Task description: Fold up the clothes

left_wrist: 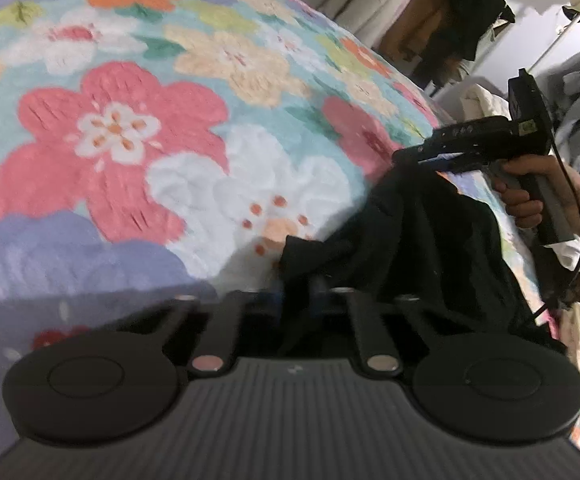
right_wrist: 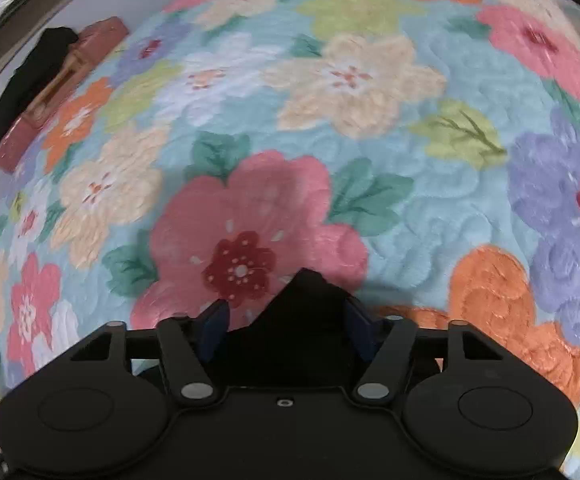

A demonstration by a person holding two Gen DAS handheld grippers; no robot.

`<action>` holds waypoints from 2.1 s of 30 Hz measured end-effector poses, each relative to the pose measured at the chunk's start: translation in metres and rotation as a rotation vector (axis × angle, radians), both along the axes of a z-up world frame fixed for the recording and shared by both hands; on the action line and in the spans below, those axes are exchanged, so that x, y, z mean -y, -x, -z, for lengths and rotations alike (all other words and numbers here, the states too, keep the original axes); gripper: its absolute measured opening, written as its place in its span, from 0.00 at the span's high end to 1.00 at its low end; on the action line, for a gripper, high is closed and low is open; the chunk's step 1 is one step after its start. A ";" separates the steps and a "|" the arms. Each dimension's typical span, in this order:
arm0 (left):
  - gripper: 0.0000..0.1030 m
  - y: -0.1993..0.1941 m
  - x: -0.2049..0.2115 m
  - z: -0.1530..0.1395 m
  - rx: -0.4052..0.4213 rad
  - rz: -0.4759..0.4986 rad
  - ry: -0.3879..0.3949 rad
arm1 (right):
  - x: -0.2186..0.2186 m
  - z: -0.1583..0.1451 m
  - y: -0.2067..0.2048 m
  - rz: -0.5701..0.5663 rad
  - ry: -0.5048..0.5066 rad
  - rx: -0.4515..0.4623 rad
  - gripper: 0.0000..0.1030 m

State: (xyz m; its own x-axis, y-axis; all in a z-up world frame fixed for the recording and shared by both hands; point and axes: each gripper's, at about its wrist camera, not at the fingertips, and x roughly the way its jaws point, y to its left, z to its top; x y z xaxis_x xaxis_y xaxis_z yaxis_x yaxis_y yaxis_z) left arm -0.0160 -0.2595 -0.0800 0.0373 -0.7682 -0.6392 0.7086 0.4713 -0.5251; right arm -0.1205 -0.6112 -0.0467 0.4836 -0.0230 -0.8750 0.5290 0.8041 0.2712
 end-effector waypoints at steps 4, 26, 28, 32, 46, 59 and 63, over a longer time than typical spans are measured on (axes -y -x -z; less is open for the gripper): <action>0.96 0.003 -0.011 -0.011 -0.062 -0.016 0.085 | -0.020 -0.026 0.023 -0.066 0.067 0.092 0.89; 0.96 0.084 -0.018 -0.025 -0.179 0.215 0.036 | -0.085 -0.030 0.195 0.035 0.078 -0.193 0.86; 0.96 0.083 -0.017 -0.021 -0.182 0.210 0.011 | -0.089 -0.043 0.185 0.024 0.138 -0.197 0.81; 0.96 0.076 -0.019 -0.014 -0.191 0.186 -0.006 | -0.100 -0.068 0.171 -0.027 0.198 -0.107 0.65; 0.96 0.085 -0.032 -0.057 0.012 0.207 0.028 | -0.156 -0.039 0.115 -0.362 0.346 -0.137 0.60; 0.88 0.072 -0.032 -0.048 0.072 0.141 -0.071 | -0.160 -0.043 0.097 -0.398 0.429 -0.106 0.47; 0.75 0.070 -0.012 -0.030 0.126 0.077 -0.174 | -0.159 -0.037 0.073 -0.425 0.431 -0.111 0.40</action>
